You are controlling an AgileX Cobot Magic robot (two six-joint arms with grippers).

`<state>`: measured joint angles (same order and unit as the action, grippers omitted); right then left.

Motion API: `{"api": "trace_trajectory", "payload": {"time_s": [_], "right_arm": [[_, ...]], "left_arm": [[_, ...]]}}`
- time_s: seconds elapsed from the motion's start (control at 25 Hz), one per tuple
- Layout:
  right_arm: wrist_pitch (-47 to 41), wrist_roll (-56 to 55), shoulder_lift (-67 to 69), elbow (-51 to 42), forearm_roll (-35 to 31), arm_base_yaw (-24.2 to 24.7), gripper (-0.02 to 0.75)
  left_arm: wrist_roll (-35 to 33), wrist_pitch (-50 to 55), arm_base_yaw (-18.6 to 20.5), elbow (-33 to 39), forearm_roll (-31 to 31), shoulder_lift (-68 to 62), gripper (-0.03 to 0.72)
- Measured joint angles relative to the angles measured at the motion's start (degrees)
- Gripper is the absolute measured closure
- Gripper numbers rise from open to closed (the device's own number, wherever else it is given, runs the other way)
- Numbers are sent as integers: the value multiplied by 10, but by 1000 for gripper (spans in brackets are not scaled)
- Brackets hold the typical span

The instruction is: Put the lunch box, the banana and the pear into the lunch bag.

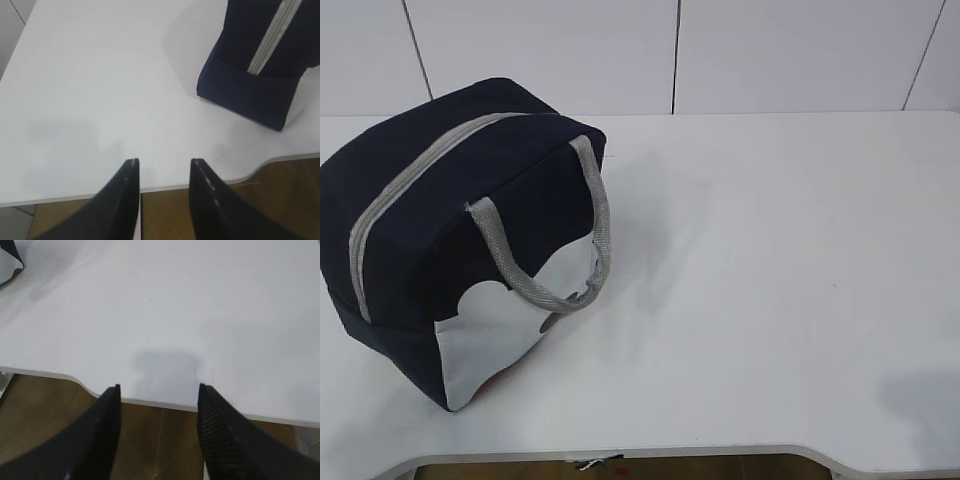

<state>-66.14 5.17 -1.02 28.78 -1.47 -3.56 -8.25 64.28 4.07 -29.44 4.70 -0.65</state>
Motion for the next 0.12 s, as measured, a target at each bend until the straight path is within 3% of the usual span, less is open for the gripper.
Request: {"api": "trace_trajectory", "payload": {"time_s": [0.12], "right_arm": [[0, 0, 0, 0, 0, 0, 329]], "left_arm": [[0, 0, 0, 0, 0, 0, 435]]}}
